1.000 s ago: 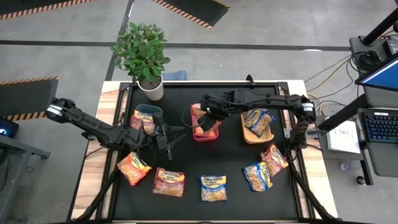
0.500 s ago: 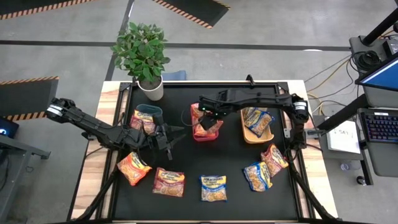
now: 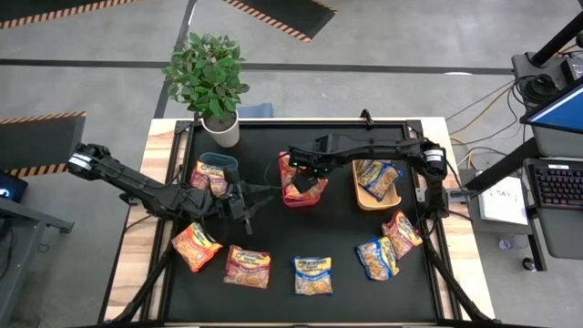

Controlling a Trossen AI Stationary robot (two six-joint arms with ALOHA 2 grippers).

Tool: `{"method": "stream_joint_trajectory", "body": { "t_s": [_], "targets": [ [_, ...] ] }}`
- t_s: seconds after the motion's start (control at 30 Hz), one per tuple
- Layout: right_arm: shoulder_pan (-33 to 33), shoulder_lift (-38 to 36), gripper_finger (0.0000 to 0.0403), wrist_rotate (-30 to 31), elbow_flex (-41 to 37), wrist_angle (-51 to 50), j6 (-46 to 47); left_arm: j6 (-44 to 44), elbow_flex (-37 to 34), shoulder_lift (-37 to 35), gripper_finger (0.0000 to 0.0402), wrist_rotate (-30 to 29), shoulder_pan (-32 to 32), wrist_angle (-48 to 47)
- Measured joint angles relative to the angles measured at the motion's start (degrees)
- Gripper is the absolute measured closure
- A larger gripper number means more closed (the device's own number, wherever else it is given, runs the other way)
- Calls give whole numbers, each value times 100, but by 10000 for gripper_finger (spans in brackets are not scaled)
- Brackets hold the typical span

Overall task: Sort Maruchan noodles
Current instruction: Put the orange noodle pack into the red bin

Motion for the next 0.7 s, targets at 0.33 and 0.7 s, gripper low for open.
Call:
{"method": "stream_joint_trajectory", "body": {
  "t_s": [0.33,0.7],
  "targets": [
    [4,148,260,140,2,162,-49,-1,0,7,286,1,0,-4],
    [4,458,260,183,15,321,-244,-2,0,7,286,2,0,-15]
  ]
}}
